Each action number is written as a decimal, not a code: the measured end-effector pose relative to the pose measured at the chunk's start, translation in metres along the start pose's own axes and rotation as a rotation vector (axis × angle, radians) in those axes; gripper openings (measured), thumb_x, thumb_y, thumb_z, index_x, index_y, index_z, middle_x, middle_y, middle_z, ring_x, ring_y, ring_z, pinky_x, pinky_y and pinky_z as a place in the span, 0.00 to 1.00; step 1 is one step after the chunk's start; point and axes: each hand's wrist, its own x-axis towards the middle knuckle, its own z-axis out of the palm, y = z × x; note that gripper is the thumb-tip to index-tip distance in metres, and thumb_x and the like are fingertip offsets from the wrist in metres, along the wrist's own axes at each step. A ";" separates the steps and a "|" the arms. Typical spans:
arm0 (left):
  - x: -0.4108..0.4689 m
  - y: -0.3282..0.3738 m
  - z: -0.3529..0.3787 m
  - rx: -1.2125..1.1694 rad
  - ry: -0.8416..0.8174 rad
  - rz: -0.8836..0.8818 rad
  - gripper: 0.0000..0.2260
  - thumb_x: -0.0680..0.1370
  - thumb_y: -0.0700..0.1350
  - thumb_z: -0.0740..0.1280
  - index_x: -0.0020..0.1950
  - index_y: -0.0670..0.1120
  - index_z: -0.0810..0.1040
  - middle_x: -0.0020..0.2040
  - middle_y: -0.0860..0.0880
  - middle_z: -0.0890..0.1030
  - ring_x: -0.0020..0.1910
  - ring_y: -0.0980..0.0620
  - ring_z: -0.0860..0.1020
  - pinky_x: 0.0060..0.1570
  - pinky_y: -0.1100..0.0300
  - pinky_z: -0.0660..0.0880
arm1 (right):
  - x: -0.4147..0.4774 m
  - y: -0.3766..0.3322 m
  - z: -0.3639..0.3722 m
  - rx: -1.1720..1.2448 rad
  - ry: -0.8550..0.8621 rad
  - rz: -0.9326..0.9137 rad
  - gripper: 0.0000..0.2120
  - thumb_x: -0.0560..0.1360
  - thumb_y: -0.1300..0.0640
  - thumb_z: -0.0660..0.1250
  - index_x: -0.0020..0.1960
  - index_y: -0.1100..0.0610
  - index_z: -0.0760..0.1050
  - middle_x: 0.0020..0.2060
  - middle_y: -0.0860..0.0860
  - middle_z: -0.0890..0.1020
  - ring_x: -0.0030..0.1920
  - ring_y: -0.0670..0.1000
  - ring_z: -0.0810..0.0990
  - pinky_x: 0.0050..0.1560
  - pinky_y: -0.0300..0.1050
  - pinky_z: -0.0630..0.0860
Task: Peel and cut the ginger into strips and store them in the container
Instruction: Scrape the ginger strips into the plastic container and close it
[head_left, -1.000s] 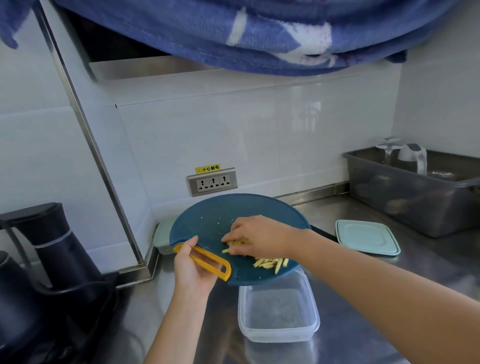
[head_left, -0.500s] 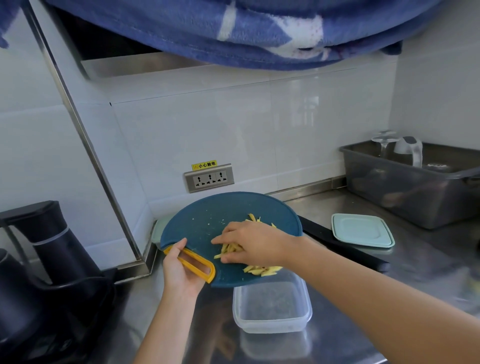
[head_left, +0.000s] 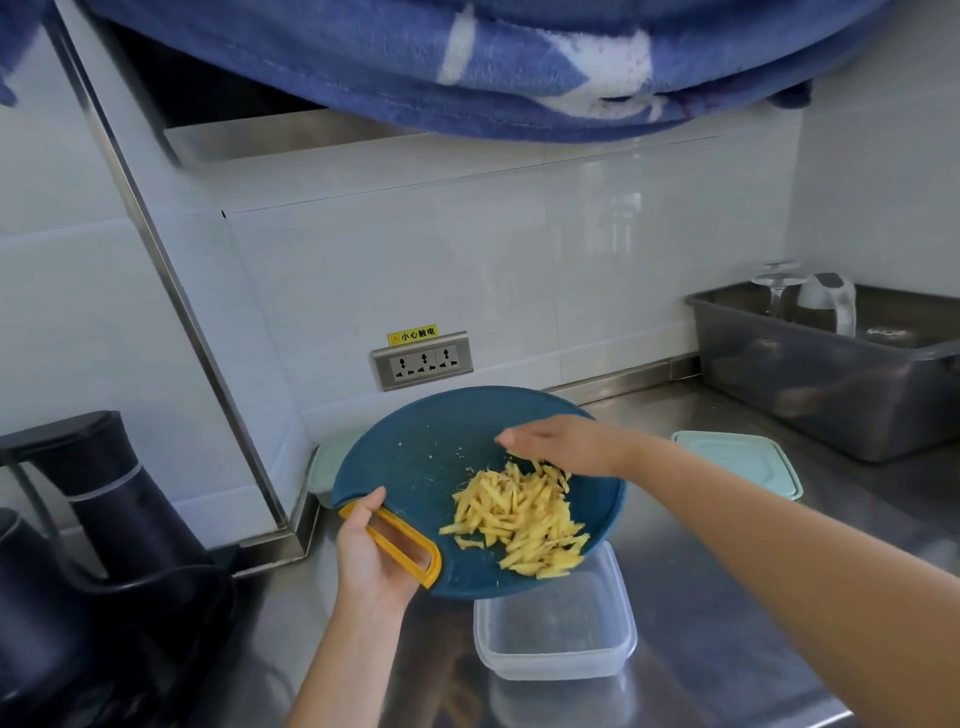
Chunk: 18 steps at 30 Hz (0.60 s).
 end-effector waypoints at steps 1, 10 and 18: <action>0.001 0.000 0.000 0.002 0.004 0.004 0.15 0.78 0.45 0.61 0.64 0.44 0.75 0.46 0.44 0.85 0.42 0.44 0.84 0.36 0.55 0.79 | -0.001 0.004 0.007 0.029 -0.004 0.001 0.29 0.80 0.35 0.51 0.75 0.48 0.65 0.74 0.45 0.66 0.74 0.48 0.62 0.73 0.44 0.55; 0.004 -0.011 -0.007 -0.041 0.061 -0.032 0.15 0.78 0.46 0.62 0.64 0.45 0.75 0.51 0.42 0.84 0.50 0.41 0.81 0.43 0.49 0.76 | -0.019 0.008 0.052 0.279 0.181 0.022 0.24 0.79 0.38 0.57 0.46 0.57 0.78 0.33 0.50 0.74 0.36 0.48 0.73 0.47 0.48 0.72; 0.011 -0.010 -0.007 0.027 0.063 -0.035 0.17 0.78 0.48 0.64 0.65 0.46 0.74 0.56 0.42 0.82 0.55 0.40 0.80 0.45 0.48 0.77 | -0.025 -0.005 0.074 0.251 0.357 0.113 0.35 0.68 0.34 0.69 0.71 0.46 0.68 0.66 0.47 0.69 0.69 0.50 0.65 0.68 0.48 0.67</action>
